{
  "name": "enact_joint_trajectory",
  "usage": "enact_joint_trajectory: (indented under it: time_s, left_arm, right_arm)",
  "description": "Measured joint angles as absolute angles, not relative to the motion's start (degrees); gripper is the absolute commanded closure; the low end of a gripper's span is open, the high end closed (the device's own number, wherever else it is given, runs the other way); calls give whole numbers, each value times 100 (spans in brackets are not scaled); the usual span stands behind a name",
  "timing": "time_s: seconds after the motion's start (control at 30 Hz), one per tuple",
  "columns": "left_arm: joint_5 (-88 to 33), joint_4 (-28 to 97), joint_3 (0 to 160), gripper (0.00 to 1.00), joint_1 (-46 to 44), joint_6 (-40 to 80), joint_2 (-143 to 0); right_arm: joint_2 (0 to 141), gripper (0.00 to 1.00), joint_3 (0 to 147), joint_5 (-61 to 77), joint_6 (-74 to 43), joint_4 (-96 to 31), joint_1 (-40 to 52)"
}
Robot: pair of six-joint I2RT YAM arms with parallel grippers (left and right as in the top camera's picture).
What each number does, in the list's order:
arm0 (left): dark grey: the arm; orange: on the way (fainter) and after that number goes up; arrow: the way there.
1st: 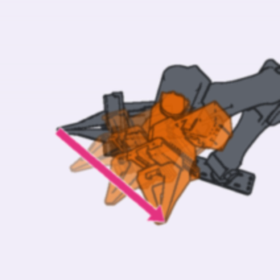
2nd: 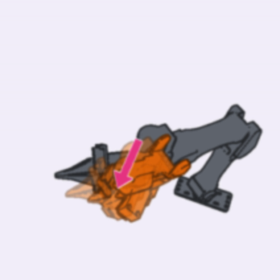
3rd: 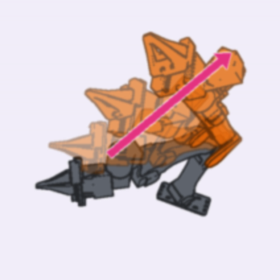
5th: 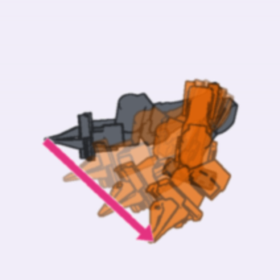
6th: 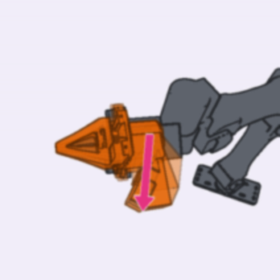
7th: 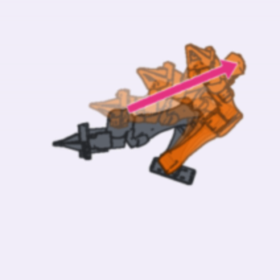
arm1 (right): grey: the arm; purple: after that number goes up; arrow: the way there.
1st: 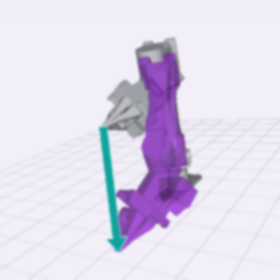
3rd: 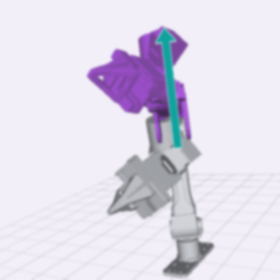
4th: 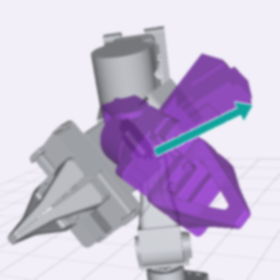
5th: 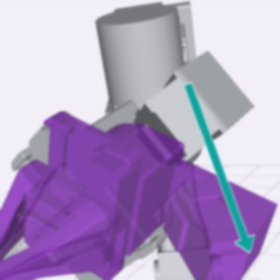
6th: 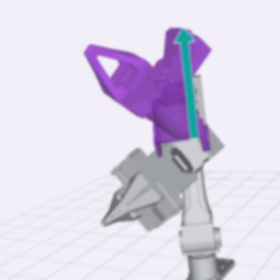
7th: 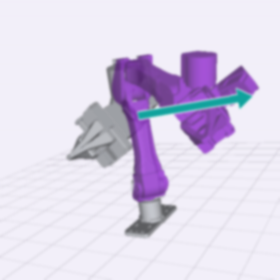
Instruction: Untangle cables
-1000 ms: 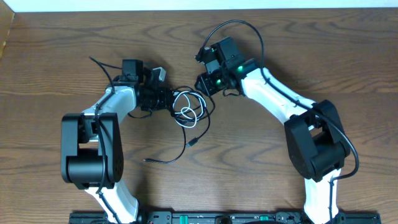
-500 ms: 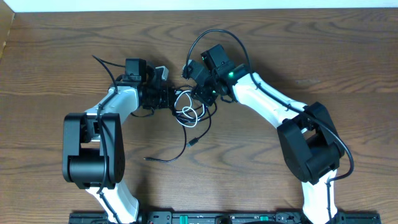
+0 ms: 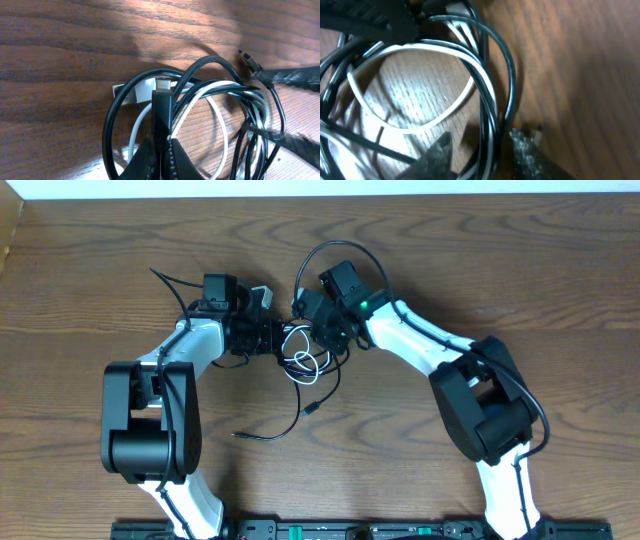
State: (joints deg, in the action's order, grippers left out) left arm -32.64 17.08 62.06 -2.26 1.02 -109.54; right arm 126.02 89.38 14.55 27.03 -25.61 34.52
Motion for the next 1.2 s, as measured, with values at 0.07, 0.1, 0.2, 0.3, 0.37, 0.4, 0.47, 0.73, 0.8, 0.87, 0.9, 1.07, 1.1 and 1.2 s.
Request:
enact_joint_trajectory:
  time_s: [0.07, 0.1, 0.2, 0.3, 0.37, 0.4, 0.47, 0.73, 0.8, 0.87, 0.9, 1.07, 1.1, 1.2]
  left_arm:
    - [-3264, 1708, 6206, 92, -226, 102, -10954]
    - [-3264, 1708, 6206, 92, -226, 102, -10954]
    - [-3262, 1710, 6206, 92, -226, 102, -10954]
    - [-3260, 1710, 6206, 92, -226, 102, -10954]
    - [-3258, 1710, 6206, 92, -226, 102, -10954]
    - [-3245, 1710, 6206, 92, -226, 102, -10954]
    - [-3242, 1708, 6206, 88, -226, 99, -10954]
    - [-3258, 1927, 6206, 58, -220, 123, -10838]
    - [-3223, 1931, 6206, 59, -193, 126, -10663]
    - [-3173, 1953, 6206, 70, -165, 154, -10368]
    - [-3153, 1988, 6206, 75, -158, 178, -10186]
    - [-3120, 2458, 6224, 86, -217, 200, -9568]
    - [-3118, 2585, 6228, 86, -257, 191, -9548]
    - [-3114, 2965, 6228, 85, -399, 189, -9574]
  right_arm:
    - [12628, 85, 8927, 1446, 2718, -2565, 3454]
    - [12628, 90, 8927, 1433, 2742, -2563, 3459]
    - [12628, 93, 8927, 1406, 2751, -2550, 3483]
    - [12628, 96, 8927, 1380, 2749, -2550, 3531]
    - [12628, 99, 8927, 1365, 2751, -2550, 3564]
    - [12628, 99, 8927, 1354, 2753, -2547, 3586]
    - [12628, 99, 8927, 1350, 2751, -2545, 3605]
    - [12628, 99, 8927, 1441, 2611, -2620, 3682]
    - [12628, 99, 8927, 1616, 2571, -2633, 3664]
    - [12628, 99, 8927, 1831, 2569, -2637, 3640]
    - [12628, 99, 8927, 1977, 2571, -2637, 3607]
    - [12584, 99, 8923, 2740, 2668, -2790, 3376]
    - [12554, 99, 8919, 2856, 2696, -2829, 3315]
    - [12422, 99, 8919, 3177, 2749, -3009, 3127]
